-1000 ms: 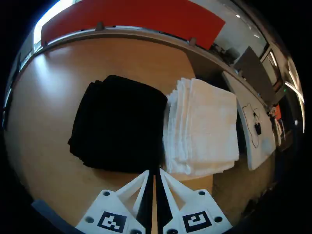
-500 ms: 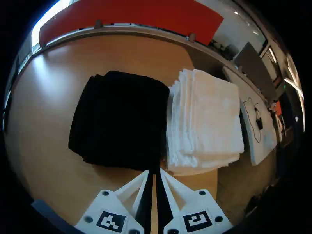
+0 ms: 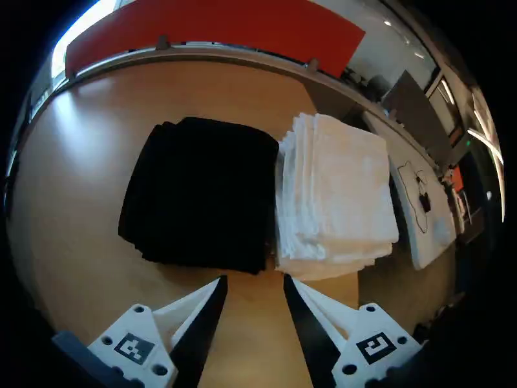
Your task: Fold towel
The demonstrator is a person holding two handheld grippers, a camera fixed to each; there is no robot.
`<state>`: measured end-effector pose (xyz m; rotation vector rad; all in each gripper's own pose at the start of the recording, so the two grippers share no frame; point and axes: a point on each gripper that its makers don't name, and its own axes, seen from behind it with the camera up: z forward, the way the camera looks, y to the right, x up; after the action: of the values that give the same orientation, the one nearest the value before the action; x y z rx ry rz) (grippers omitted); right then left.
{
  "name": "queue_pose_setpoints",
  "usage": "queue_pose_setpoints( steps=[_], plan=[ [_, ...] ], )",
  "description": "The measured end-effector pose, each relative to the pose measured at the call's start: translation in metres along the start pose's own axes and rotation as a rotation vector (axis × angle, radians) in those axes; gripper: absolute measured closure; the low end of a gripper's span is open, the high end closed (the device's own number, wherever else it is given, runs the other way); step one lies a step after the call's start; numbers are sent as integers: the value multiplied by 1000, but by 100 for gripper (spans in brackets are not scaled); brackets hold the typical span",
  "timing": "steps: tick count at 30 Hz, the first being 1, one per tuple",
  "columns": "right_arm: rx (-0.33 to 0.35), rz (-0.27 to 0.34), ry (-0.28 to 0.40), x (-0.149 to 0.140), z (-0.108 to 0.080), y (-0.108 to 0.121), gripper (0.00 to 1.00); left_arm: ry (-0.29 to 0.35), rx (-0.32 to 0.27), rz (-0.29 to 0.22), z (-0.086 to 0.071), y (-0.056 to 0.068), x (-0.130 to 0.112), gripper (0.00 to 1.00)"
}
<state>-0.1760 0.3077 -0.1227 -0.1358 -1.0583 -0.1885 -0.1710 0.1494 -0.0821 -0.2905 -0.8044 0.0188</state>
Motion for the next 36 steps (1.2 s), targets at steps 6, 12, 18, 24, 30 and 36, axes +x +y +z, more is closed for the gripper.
queue_pose_setpoints(
  steps=[6, 12, 18, 24, 30, 36],
  plan=[
    [43, 18, 52, 16, -6, -13, 15, 2, -5, -1, 2, 1, 2, 4],
    [65, 11, 107, 46, -10, -23, 15, 5, -2, -5, 2, -2, 2, 4],
    [74, -14, 133, 74, -5, -31, 15, 6, 7, -17, 1, -7, 1, 4],
    [94, -29, 157, 103, 3, -44, 15, 5, 24, -26, -2, -14, -1, 5],
    [114, -57, 177, 130, 12, -57, 15, 7, 46, -46, -7, -22, -2, 5],
    [130, -85, 185, 152, 23, -71, 15, 5, 70, -70, -10, -30, -6, 4]
  ],
)
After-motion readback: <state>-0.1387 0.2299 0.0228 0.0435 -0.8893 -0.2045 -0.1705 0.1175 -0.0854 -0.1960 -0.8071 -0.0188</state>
